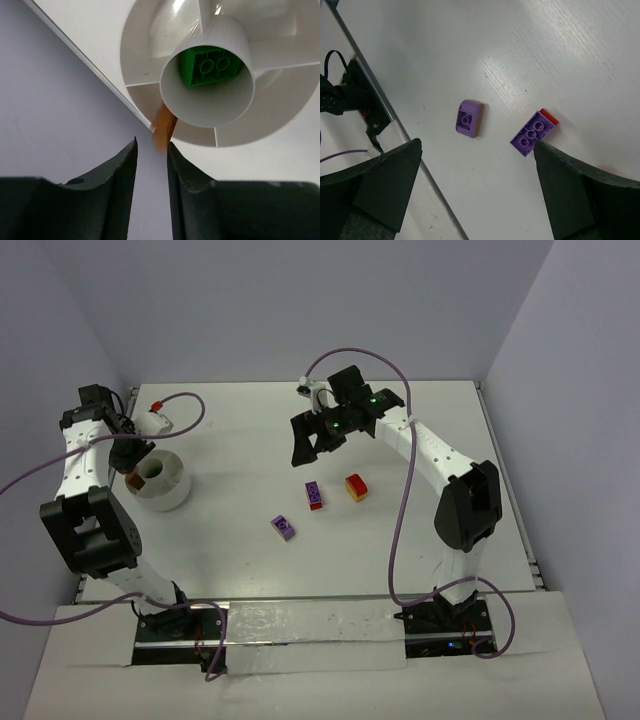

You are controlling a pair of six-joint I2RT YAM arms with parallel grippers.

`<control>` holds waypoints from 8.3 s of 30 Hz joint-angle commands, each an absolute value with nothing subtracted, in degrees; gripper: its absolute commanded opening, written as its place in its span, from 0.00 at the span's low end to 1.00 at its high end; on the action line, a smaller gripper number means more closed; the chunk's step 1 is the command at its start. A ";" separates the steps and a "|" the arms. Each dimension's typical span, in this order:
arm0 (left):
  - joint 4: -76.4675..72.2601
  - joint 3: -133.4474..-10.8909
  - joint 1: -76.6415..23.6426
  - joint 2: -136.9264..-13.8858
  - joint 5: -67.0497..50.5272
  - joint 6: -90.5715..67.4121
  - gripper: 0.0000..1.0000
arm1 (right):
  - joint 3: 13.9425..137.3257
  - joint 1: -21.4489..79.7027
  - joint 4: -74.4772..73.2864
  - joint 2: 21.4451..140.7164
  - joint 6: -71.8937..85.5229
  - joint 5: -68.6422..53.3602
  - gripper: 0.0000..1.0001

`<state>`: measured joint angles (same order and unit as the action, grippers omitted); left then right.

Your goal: Sort the legos into containers by color

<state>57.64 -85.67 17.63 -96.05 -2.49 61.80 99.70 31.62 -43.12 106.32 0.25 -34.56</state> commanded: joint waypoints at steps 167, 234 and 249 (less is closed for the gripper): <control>18.06 -55.24 -5.54 -59.37 -77.43 -12.00 0.00 | 86.31 39.99 -0.38 99.05 33.19 -71.85 0.29; 10.46 -53.88 -6.59 -59.50 -79.27 -18.02 0.00 | 86.57 39.90 -4.48 98.53 28.66 -69.36 0.08; 21.27 -54.69 -5.88 -59.34 -79.01 -7.81 0.00 | 87.52 36.36 -8.27 97.90 25.38 -70.32 0.00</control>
